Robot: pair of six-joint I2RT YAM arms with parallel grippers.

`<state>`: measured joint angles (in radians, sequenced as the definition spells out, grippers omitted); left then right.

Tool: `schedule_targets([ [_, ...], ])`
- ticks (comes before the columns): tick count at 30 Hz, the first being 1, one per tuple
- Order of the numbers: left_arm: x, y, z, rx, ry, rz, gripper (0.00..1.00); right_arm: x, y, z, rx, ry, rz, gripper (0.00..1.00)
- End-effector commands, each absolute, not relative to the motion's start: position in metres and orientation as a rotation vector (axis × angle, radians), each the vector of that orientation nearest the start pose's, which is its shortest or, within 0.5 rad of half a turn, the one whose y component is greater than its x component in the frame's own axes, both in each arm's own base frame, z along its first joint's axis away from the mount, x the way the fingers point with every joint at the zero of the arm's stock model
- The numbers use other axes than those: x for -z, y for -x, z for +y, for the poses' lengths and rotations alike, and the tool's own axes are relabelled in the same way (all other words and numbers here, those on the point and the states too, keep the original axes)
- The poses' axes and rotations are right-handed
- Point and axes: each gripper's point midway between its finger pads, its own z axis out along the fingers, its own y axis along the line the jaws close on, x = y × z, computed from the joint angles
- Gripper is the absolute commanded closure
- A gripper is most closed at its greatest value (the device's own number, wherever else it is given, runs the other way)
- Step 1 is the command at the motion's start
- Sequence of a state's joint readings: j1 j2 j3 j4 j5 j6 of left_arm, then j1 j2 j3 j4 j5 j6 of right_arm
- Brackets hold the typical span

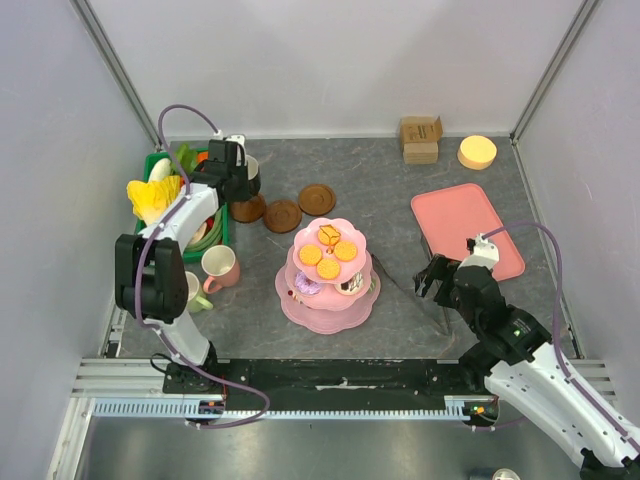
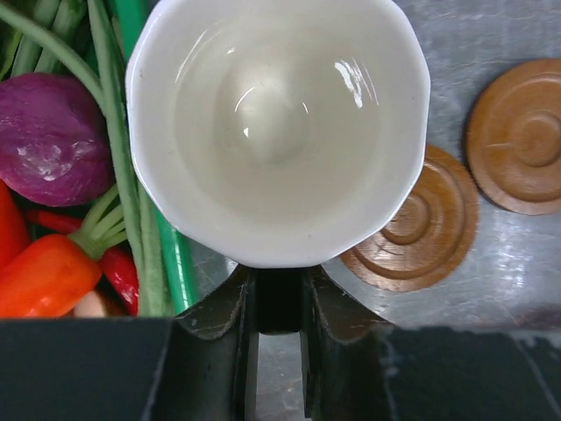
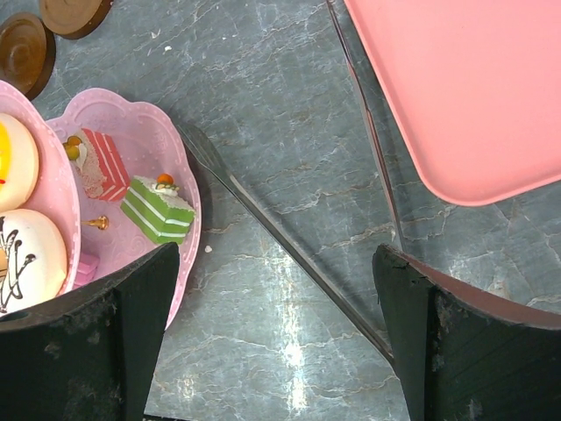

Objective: Serve the afternoon tea

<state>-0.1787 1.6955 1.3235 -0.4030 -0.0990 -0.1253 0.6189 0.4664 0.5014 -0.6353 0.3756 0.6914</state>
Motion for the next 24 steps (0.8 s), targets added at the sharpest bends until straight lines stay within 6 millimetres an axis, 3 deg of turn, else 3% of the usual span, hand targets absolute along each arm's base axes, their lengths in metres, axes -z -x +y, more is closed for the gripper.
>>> schedule_targets([
  [1,-0.188,-0.489,-0.062,0.063,-0.074,2.151,0.98,-0.142,-0.202,0.090,-0.372,-0.317,2.082,0.02],
  [24,-0.119,-0.480,-0.045,-0.029,-0.064,2.313,0.98,-0.141,-0.203,0.091,-0.363,-0.312,2.090,0.02],
])
